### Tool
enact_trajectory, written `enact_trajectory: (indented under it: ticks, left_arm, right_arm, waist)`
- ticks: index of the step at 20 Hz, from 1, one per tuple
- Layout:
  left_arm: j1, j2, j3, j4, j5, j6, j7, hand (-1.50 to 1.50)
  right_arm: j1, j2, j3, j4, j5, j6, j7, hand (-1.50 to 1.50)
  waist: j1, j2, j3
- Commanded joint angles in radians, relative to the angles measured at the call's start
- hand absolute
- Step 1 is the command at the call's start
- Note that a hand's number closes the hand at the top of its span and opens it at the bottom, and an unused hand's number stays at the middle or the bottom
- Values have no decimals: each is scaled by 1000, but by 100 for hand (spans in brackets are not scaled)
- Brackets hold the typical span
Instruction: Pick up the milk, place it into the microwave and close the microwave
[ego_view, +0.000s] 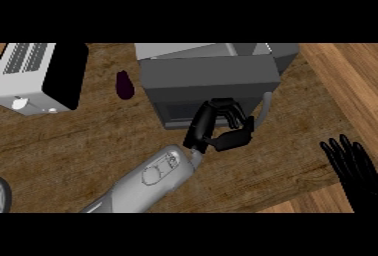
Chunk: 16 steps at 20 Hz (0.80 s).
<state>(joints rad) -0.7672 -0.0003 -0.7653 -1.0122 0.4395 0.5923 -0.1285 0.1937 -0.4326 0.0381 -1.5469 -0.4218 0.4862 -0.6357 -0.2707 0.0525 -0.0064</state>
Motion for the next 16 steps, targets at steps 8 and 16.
enact_trajectory:
  ticks: [8, 16]
  left_arm:
    - [-131, 0, 117, 143, 152, 2, -128, 150]
    - [-144, 0, 129, 175, 201, 8, -182, 150]
  right_arm:
    - [1, -41, 6, -99, -100, 62, 49, -150]
    - [15, -74, -5, -146, -150, 83, 78, -150]
  waist:
    - [-62, 23, 0]
    - [-82, 29, 3]
